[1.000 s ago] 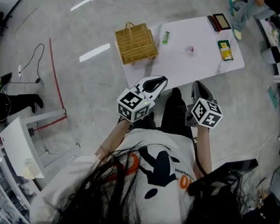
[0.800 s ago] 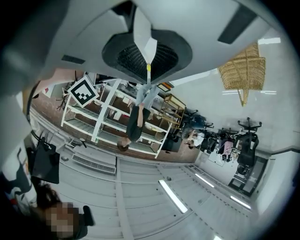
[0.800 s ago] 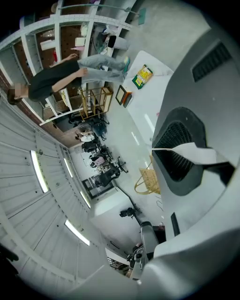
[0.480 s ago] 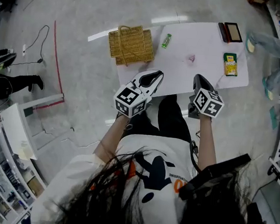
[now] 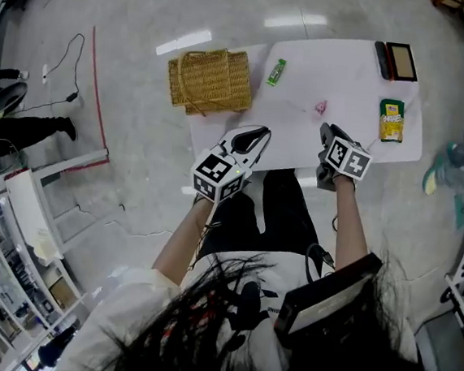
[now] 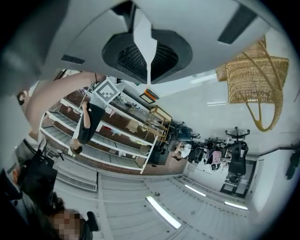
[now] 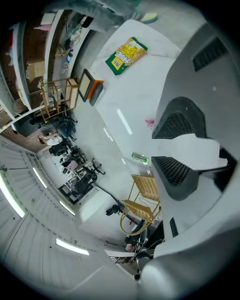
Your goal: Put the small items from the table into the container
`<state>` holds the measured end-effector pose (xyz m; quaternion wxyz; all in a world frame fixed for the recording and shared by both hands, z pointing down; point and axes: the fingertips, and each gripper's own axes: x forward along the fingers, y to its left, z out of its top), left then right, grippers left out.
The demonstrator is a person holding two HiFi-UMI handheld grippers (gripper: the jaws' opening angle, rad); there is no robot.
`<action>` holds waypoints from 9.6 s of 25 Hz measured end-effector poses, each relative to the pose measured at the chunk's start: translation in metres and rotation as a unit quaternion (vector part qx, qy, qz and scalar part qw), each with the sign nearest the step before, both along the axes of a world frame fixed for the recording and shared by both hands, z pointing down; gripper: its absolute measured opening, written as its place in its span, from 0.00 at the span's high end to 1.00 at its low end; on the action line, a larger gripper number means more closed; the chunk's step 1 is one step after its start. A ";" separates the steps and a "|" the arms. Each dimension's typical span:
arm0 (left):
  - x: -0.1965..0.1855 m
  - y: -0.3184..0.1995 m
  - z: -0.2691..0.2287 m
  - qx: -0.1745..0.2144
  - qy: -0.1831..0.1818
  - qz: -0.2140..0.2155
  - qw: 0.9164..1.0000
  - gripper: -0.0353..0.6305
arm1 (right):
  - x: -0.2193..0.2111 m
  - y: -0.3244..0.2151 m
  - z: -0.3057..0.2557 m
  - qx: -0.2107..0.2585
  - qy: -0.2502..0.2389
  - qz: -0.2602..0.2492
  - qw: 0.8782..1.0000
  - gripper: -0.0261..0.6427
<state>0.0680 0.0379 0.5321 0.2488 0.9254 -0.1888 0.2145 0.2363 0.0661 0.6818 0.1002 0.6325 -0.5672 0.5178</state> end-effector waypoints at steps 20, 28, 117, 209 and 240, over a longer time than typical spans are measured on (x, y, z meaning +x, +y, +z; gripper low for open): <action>0.002 -0.025 0.093 -0.039 -0.040 -0.011 0.998 0.92 | 0.018 -0.042 0.161 -0.112 -0.103 0.098 0.983 0.67; 0.001 -0.028 0.097 -0.048 -0.038 -0.032 0.998 0.92 | 0.017 -0.029 0.185 -0.162 -0.084 0.087 0.979 0.71; -0.202 -0.044 -0.078 0.043 0.029 -0.207 0.977 0.92 | -0.284 -0.092 -0.198 0.156 -0.020 -0.280 0.947 0.91; -0.142 -0.059 0.117 -0.041 -0.029 -0.078 0.996 0.92 | -0.152 -0.162 0.122 -0.014 0.145 -0.257 0.955 0.93; -0.146 -0.064 0.106 -0.037 -0.022 -0.056 0.998 0.92 | -0.251 -0.124 0.101 -0.013 0.021 -0.272 0.962 0.83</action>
